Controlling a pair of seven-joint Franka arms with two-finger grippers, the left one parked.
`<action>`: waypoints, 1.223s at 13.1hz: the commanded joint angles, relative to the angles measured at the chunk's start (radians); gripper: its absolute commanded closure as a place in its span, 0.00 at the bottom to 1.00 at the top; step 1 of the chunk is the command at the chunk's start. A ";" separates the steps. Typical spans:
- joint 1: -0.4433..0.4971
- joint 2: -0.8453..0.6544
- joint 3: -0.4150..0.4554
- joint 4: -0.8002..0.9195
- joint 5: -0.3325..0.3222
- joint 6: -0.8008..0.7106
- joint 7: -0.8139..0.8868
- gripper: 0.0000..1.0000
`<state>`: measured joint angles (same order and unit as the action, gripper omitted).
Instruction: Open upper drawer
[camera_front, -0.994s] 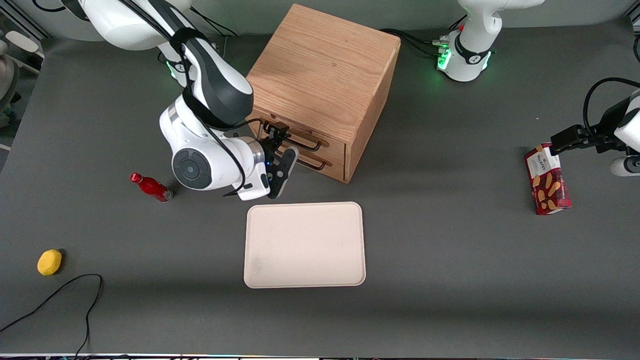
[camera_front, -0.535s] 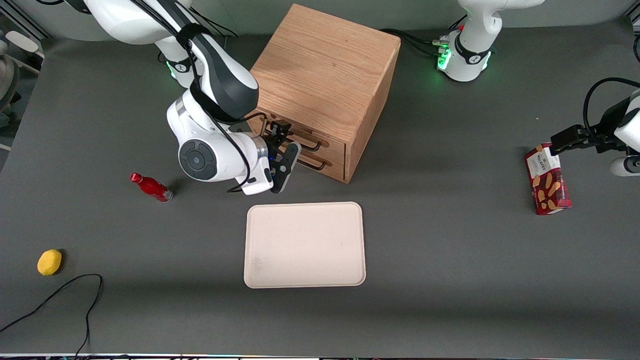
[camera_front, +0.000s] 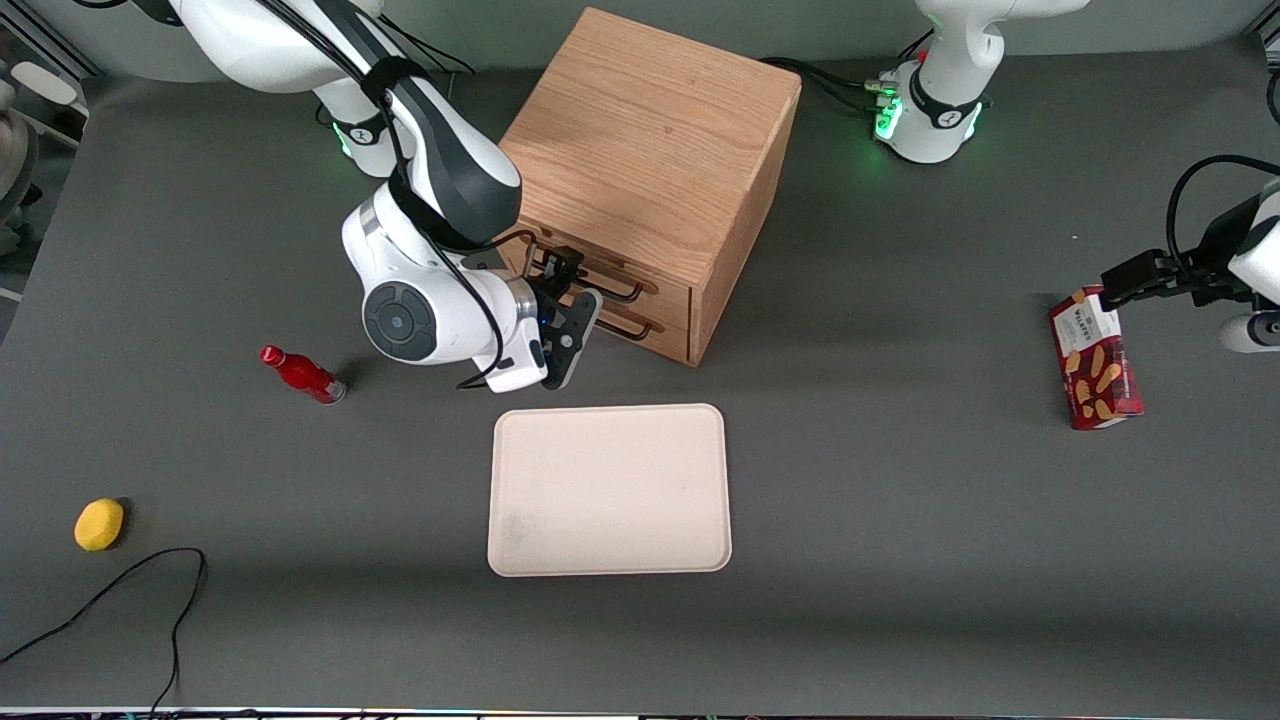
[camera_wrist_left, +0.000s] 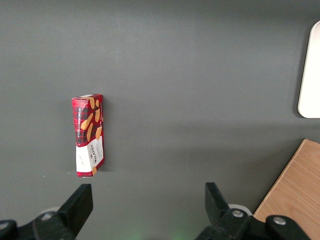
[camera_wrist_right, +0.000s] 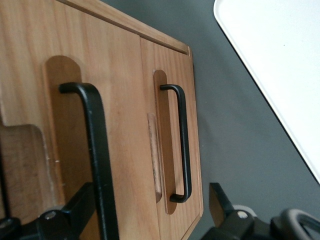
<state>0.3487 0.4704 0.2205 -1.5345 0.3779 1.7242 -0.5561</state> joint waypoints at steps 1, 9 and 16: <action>0.018 -0.047 -0.009 -0.058 -0.002 0.034 -0.025 0.00; 0.029 -0.047 -0.009 -0.065 -0.034 0.068 -0.025 0.00; 0.024 -0.036 -0.017 -0.061 -0.063 0.124 -0.042 0.00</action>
<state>0.3686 0.4499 0.2158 -1.5736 0.3287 1.8160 -0.5764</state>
